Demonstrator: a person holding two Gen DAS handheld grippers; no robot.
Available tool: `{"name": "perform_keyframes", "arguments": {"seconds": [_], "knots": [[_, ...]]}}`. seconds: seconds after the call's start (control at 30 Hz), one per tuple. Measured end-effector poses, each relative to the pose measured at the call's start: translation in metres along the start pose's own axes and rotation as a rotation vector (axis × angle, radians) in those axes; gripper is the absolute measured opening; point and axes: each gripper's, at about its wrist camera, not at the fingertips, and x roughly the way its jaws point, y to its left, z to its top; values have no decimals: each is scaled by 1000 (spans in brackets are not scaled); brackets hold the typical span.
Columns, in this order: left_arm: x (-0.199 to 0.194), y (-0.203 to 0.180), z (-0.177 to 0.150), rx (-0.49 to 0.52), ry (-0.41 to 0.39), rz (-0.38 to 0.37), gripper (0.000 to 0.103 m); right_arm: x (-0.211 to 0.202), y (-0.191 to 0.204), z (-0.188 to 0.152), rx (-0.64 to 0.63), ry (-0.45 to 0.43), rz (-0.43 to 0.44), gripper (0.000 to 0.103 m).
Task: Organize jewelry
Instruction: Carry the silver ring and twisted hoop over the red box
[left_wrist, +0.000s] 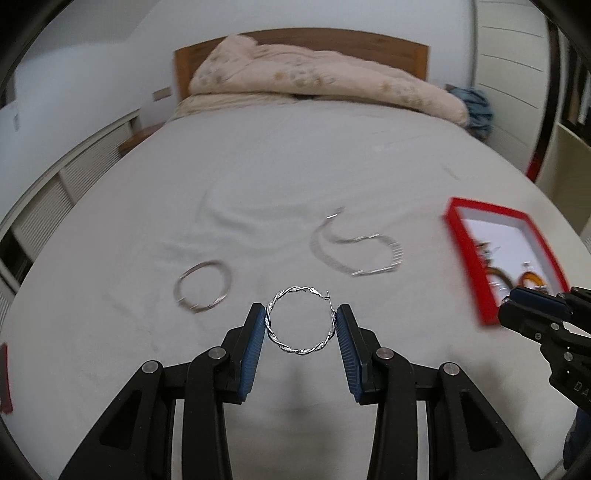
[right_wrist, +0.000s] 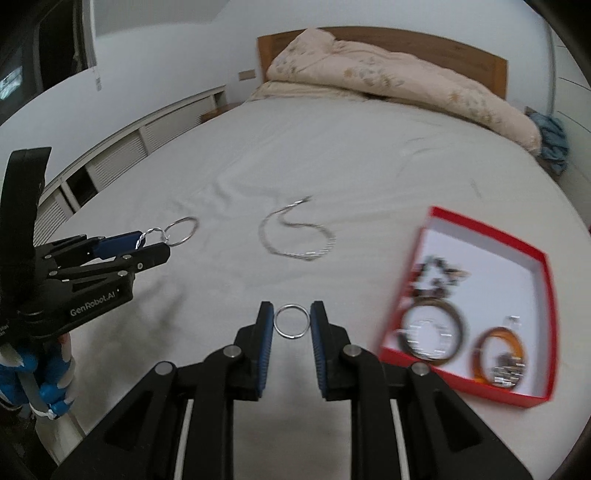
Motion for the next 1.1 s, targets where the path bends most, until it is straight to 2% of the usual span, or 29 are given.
{"name": "perform_keyframes", "arguments": {"seconds": [0.27,0.53,0.67,0.83,1.1], "knots": [[14,-87,30,104,-26,-108,39,-32,-89,-5,55,-23,-115,19],[49,-178,61,204,-33,-182,39,-28,-172,-1,101,-27,-180,19],[75,-209,78,228,-15,-198,39,-10,-204,4,100,1,-181,19],[112,-240,89,259,36,-199,39,16,-238,12,98,49,-143,19],[158,-256,83,279,147,-201,39,47,-253,7,19,165,-104,19]]}}
